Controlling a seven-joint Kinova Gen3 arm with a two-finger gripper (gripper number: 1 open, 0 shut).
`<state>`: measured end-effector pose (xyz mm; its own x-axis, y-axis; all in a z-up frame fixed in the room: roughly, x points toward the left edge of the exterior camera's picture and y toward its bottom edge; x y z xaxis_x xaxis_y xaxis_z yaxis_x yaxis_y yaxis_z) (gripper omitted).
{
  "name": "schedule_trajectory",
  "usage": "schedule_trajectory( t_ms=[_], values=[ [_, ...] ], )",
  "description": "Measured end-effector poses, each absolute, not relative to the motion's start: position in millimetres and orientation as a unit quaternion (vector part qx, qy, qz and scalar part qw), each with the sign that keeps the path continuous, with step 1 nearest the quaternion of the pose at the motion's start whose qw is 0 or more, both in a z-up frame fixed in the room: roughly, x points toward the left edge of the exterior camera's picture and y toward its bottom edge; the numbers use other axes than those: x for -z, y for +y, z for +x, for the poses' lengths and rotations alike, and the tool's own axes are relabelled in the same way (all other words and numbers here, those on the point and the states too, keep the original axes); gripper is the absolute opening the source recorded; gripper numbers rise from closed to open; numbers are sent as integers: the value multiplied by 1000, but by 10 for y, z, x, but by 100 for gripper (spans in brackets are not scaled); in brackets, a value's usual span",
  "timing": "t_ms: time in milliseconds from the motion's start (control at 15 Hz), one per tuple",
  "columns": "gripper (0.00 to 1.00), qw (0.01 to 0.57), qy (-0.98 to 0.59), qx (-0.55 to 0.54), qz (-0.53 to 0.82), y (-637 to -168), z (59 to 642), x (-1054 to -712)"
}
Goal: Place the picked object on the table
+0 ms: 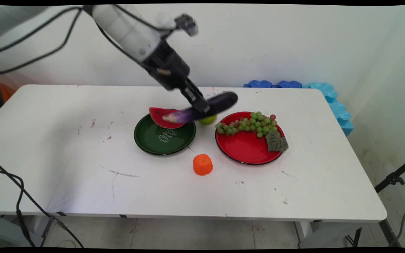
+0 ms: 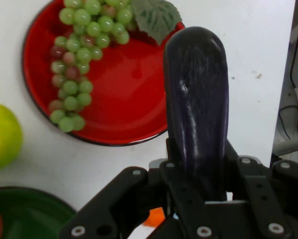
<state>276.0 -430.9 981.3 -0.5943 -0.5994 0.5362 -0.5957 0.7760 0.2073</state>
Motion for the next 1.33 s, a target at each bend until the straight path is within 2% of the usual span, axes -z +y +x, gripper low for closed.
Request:
schedule_trajectory(
  t_ms=[600,1333],
  values=[
    [0,281,-911,12,301,-3755,2284,-8923],
    [0,261,-924,2,278,-3485,2132,-8288]
  ],
)
